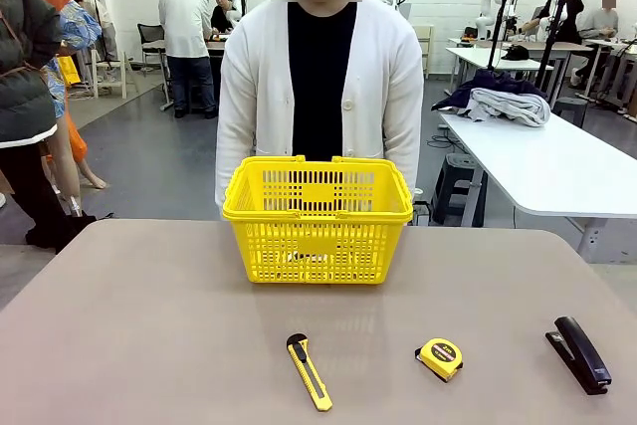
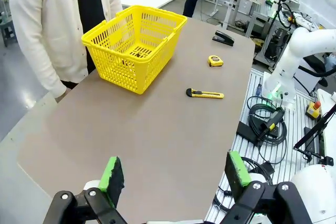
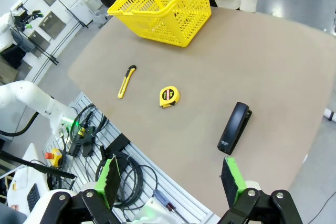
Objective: Place the items the person wants into the basket.
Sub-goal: Pick up the item the person points to and place it in the Market Basket.
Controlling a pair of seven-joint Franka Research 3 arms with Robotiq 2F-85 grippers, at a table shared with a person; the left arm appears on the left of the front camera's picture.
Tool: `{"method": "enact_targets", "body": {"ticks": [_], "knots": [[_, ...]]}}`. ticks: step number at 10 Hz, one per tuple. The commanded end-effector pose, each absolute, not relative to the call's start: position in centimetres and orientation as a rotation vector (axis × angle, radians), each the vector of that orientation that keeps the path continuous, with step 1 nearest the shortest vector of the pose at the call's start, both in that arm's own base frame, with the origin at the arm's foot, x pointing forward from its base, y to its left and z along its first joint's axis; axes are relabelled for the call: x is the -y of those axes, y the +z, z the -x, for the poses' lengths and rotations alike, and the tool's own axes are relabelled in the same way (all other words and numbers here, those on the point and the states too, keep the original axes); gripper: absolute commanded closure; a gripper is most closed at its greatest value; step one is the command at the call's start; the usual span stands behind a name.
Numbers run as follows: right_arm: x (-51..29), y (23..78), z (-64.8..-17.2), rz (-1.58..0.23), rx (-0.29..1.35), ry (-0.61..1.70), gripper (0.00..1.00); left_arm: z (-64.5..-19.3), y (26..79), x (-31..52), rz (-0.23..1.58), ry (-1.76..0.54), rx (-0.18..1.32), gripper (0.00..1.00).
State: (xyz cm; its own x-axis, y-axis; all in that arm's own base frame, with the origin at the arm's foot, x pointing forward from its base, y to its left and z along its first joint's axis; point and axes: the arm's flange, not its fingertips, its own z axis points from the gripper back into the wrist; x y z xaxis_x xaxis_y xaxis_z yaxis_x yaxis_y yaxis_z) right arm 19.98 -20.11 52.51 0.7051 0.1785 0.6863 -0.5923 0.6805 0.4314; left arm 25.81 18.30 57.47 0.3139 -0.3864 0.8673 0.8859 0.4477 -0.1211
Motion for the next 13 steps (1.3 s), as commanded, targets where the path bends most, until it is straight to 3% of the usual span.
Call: {"method": "enact_targets", "body": {"ticks": [1, 13], "knots": [[20.04, 52.4, -20.1, -0.715, 0.676, 0.479, 0.0, -25.91, 57.55, -18.44, 0.68, -0.937, 0.892, 0.0], [20.04, 52.4, -20.1, -0.715, 0.676, 0.479, 0.0, -25.91, 57.55, -18.44, 0.68, -0.937, 0.892, 0.0]]}}
